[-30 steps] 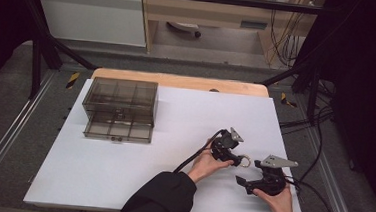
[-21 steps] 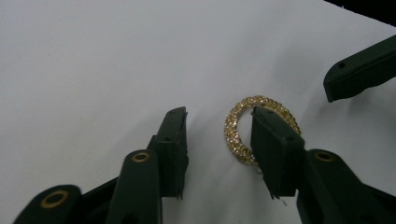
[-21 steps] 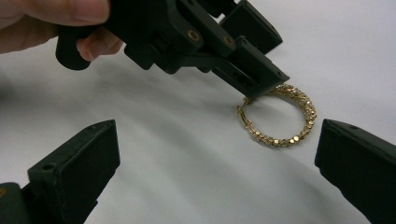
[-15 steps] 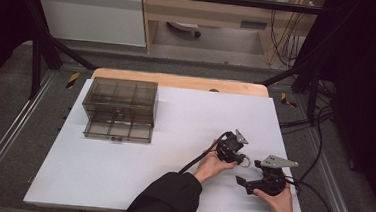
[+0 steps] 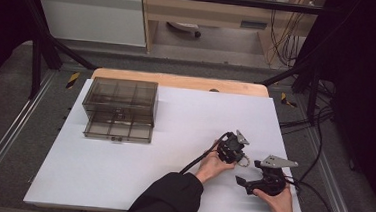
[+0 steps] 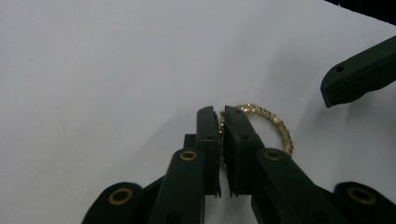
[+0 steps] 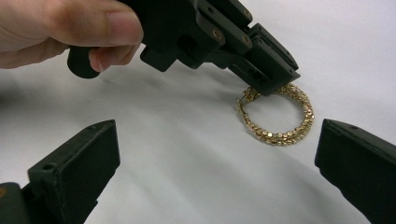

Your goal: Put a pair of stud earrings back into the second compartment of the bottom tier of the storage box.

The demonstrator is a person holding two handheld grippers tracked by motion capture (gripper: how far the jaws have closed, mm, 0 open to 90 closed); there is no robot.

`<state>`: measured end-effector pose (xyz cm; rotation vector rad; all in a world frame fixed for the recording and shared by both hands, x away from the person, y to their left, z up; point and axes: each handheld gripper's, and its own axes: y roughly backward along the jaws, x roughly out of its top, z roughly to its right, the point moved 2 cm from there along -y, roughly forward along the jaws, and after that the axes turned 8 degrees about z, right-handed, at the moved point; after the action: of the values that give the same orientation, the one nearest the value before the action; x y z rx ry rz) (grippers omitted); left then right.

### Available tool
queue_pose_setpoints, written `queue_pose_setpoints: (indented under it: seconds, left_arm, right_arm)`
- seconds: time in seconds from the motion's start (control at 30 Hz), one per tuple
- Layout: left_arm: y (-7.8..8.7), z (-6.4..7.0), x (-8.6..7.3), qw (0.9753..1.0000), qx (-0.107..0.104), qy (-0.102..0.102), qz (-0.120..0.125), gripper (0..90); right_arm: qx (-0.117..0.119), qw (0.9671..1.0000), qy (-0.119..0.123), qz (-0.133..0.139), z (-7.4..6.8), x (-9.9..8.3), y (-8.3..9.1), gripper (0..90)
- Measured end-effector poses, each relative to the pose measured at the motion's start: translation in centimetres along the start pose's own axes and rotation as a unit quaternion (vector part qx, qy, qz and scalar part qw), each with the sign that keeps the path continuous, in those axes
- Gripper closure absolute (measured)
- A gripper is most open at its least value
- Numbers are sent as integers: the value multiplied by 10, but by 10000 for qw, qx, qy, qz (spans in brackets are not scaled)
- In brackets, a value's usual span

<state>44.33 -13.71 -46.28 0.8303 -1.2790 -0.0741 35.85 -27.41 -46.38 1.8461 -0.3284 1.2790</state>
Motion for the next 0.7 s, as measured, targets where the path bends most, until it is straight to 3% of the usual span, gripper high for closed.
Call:
queue_pose_setpoints:
  seconds: [0.4,0.6,0.7]
  left_arm:
    - [8,-1,3,9999,-55,6,98,857]
    - [18,-3,3,9999,-32,29,144,858]
    - [31,-8,0,9999,8,34,160,858]
  right_arm:
    - [7,10000,4,-7,0,0,0,6]
    - [2,10000,5,-12,0,0,0,6]
    - [5,10000,4,-10,0,0,0,6]
